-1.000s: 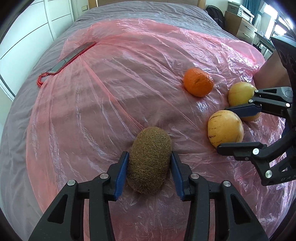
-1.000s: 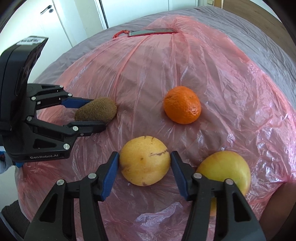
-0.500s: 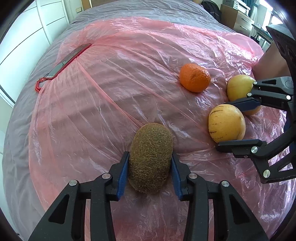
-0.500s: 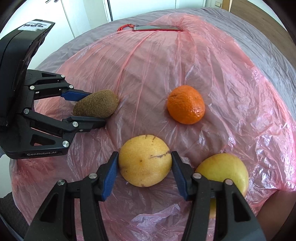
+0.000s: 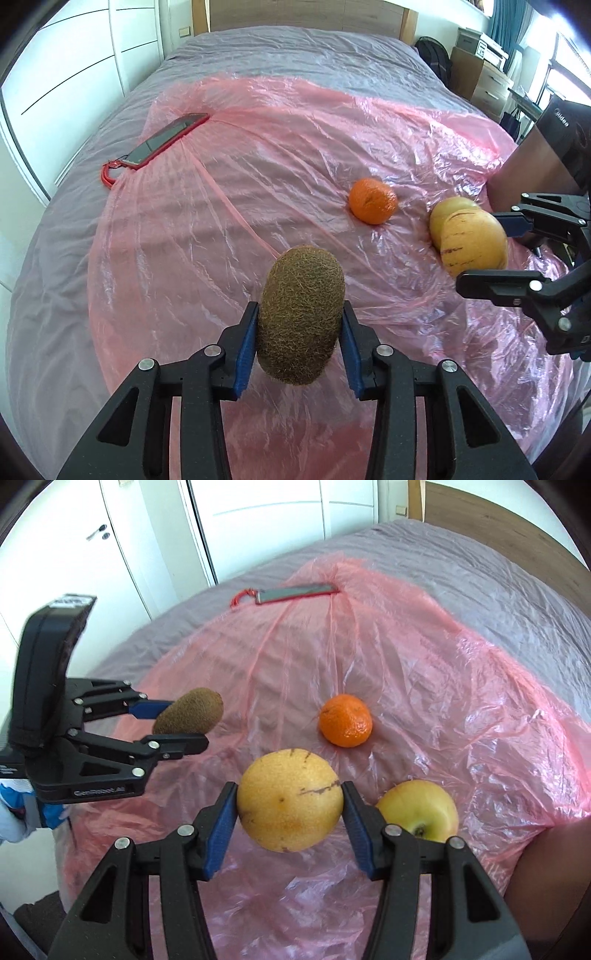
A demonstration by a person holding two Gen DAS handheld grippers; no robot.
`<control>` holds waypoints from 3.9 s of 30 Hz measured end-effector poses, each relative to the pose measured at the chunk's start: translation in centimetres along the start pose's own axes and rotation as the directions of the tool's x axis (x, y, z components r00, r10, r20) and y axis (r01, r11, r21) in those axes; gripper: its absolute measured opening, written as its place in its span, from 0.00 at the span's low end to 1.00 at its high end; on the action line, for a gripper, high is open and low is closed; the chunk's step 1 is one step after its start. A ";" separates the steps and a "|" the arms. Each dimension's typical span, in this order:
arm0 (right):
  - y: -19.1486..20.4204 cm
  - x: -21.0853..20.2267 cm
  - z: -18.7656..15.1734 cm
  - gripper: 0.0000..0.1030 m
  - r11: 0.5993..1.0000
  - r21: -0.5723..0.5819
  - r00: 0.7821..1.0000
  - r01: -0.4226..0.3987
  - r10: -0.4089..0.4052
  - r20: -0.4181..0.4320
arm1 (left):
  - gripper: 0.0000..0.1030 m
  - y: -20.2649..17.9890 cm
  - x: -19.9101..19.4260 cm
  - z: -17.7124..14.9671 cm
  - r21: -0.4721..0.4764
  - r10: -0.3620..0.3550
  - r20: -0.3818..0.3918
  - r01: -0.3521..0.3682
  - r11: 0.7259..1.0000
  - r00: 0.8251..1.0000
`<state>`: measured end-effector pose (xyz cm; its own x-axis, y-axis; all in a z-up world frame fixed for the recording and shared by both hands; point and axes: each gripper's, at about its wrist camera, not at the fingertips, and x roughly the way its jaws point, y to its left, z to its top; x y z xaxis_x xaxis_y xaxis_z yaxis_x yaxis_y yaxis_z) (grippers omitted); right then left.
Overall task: Organize fruits
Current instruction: 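Carry the kiwi and yellow fruit to the green tray and lower them, then open both tools to release the kiwi and yellow fruit in the tray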
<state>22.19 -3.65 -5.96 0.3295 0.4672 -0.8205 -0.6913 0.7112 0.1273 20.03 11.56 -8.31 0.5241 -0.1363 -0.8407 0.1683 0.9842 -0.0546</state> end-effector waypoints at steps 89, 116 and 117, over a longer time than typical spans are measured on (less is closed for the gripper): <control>-34.1 -23.5 -34.1 0.92 0.704 0.582 0.864 0.406 -0.503 0.006 | 0.35 -57.5 11.0 12.0 0.351 -0.307 -0.169 0.349 0.869 0.936; -27.3 -30.4 -32.3 1.00 0.671 0.626 0.825 0.396 -0.560 0.078 | 0.60 -52.5 -5.5 11.6 0.382 -0.430 0.009 0.395 0.836 0.903; -26.5 -30.8 -32.2 1.00 0.671 0.630 0.825 0.391 -0.559 0.085 | 0.61 -52.0 -6.3 11.4 0.387 -0.427 0.018 0.388 0.837 0.904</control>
<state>9.69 -53.81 -2.04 0.7128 0.0320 -0.7007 0.0696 0.9908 0.1160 17.44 -40.00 5.98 0.4169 -0.5458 -0.7268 0.6671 0.7269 -0.1633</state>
